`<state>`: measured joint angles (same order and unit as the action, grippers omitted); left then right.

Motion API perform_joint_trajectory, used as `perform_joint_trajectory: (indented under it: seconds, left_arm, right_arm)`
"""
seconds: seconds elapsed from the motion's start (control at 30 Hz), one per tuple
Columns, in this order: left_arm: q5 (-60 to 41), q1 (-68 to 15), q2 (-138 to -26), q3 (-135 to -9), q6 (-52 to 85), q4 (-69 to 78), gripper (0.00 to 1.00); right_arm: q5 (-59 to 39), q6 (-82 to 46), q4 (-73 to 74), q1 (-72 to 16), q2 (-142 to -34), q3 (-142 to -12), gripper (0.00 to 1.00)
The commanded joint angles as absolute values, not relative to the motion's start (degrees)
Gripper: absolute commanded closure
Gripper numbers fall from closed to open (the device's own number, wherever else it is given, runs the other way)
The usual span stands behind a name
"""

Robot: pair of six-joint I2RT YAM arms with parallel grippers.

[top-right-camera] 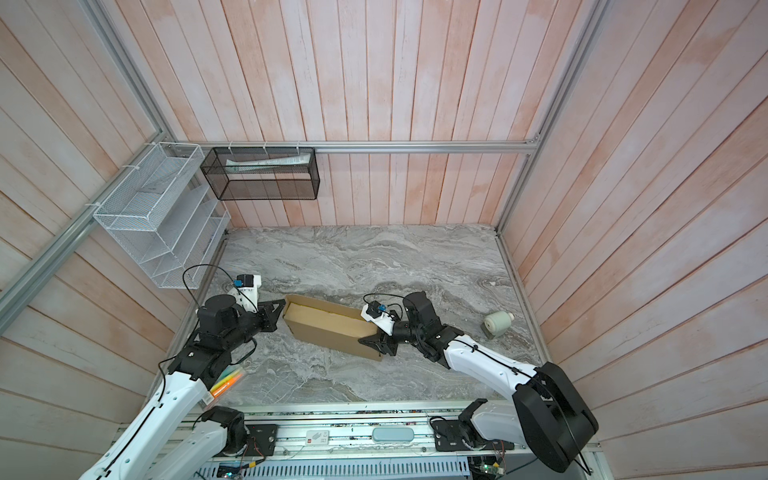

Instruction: Fold the paper box

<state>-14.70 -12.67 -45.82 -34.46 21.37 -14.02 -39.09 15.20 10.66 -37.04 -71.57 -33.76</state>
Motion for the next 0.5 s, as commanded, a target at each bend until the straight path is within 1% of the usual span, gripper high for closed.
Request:
perform_joint_trajectory:
  seconds: [0.0,0.47]
  left_arm:
    - [-11.33,-12.83,-45.5,-32.64,22.11,-15.34,1.0]
    - [-9.76,-13.15,-45.35,-30.4,22.5,-13.98,1.0]
  right_arm:
    - [-41.16,15.2,11.59,-36.59,-71.81,-35.26,0.89]
    - [-41.58,15.47,11.43,-36.56,-72.48,-35.33,0.89]
